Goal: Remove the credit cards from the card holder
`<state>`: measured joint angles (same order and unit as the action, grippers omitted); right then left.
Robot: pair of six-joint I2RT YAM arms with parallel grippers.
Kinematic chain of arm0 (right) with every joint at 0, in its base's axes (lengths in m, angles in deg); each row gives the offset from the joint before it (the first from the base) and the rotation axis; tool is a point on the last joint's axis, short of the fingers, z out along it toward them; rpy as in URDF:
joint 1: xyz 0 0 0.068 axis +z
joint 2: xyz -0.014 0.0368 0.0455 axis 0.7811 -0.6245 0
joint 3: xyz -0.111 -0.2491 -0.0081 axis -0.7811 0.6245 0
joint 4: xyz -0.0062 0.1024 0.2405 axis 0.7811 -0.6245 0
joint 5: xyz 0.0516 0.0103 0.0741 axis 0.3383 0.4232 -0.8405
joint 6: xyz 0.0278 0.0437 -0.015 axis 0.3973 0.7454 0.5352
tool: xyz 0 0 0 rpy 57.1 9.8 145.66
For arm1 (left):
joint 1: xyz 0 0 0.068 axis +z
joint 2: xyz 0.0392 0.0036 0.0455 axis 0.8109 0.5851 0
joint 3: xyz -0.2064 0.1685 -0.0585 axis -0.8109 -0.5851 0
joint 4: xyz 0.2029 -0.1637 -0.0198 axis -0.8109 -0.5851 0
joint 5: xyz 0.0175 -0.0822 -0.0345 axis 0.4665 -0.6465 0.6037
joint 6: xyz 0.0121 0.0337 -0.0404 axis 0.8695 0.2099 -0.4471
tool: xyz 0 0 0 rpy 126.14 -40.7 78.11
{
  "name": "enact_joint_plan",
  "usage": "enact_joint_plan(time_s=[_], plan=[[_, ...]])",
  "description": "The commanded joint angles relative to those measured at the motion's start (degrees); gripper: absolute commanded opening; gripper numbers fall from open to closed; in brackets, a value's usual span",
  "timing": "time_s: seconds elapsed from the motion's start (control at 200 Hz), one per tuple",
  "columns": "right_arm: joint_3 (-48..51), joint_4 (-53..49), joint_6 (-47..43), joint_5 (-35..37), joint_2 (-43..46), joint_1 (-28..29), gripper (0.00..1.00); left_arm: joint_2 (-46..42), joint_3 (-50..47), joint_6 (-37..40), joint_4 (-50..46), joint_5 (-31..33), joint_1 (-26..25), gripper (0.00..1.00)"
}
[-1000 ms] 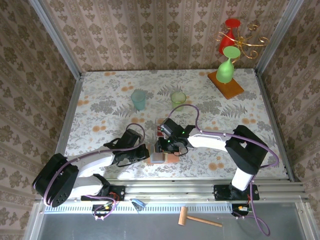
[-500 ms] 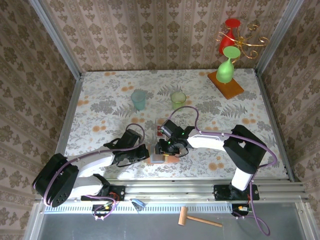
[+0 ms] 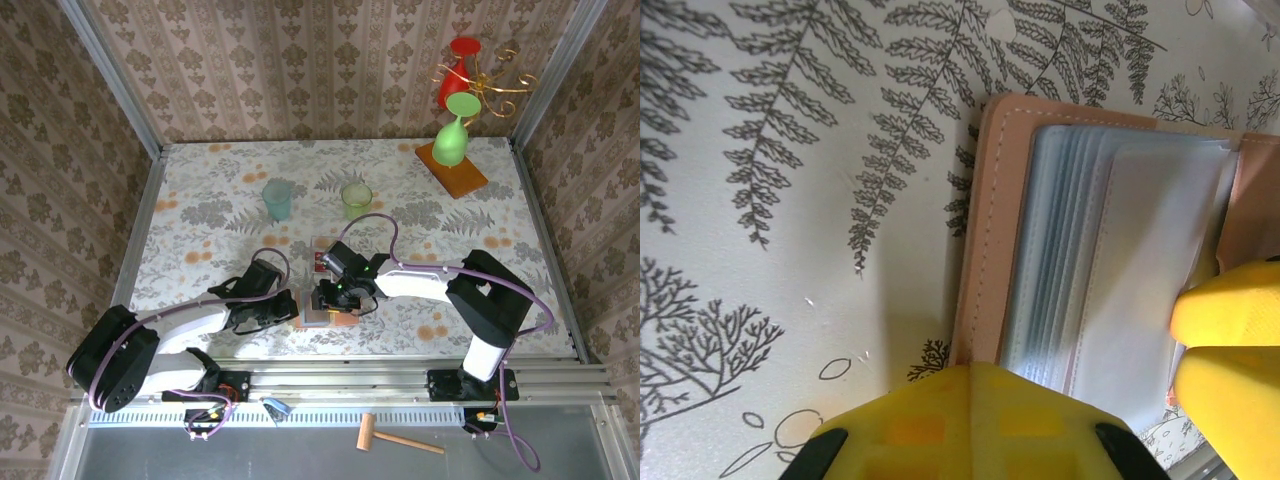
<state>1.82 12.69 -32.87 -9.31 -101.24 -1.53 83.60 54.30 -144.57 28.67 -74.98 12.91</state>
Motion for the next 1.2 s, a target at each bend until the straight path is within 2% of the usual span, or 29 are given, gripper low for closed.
enact_joint_plan(time_s=[0.0, 0.715, 0.89, 1.195], plan=[[1.3, -0.6, 0.6, 1.7, 1.2, -0.1, 0.37, 0.5, -0.2, -0.3, -0.8, -0.1, -0.4, 0.07], [5.5, 6.1, 3.2, -1.4, 2.5, -1.4, 0.37, -2.4, 6.4, -0.4, -3.5, 0.0, -0.4, 0.08], [6.5, 8.0, 4.1, -2.3, 2.6, -1.8, 0.37, -2.1, 6.1, -2.6, 1.3, -1.7, -0.4, 0.13], [8.1, 10.4, 5.4, -3.8, 2.5, -2.5, 0.36, 2.4, 5.8, -4.4, 6.6, -4.0, -0.9, 0.13]])
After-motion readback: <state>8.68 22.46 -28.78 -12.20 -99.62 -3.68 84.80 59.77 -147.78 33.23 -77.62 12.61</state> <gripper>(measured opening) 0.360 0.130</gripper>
